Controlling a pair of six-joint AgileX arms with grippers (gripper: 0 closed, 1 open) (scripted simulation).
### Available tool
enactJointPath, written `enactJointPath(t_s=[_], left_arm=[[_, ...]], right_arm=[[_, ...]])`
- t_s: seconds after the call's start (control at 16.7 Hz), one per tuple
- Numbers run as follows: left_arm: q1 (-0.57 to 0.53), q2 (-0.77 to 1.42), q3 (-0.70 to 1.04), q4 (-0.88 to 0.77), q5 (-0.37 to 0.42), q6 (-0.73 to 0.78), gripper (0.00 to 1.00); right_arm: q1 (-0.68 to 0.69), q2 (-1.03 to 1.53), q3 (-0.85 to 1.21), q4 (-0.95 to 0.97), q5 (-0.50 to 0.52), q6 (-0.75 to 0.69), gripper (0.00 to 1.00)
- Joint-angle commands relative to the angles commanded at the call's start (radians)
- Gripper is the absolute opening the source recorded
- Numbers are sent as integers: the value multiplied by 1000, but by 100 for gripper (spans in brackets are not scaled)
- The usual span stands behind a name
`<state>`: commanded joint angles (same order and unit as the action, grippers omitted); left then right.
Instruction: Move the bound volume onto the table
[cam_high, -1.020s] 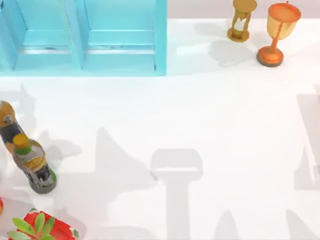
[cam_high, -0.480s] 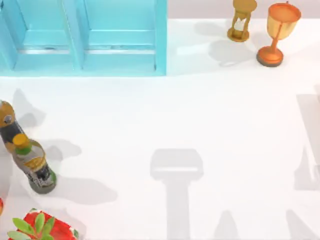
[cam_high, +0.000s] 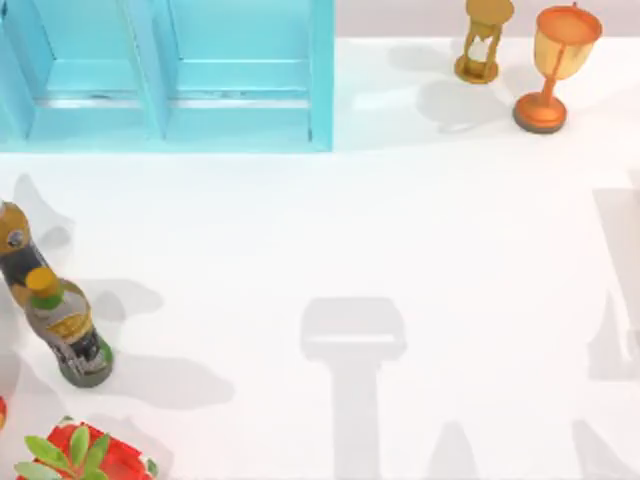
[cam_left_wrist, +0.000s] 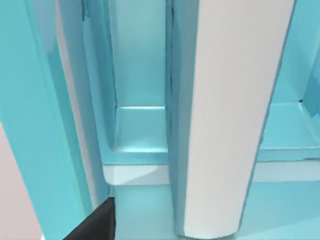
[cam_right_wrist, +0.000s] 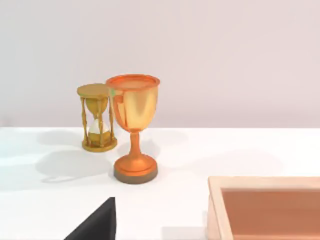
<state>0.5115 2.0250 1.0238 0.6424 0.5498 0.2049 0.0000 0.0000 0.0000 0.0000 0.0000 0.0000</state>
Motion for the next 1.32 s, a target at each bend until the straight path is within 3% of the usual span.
enactJointPath(t_s=[0.66,1.02,1.32], left_arm=[[-96,286,369,-58,-88,-39,100],[-107,317,408,-66,-98,-43,100],[-107,317,408,-66,-98,-43,62]], right_arm=[[0,0,0,0,0,0,100],[0,0,0,0,0,0,100],[0,0,0,0,0,0,100]])
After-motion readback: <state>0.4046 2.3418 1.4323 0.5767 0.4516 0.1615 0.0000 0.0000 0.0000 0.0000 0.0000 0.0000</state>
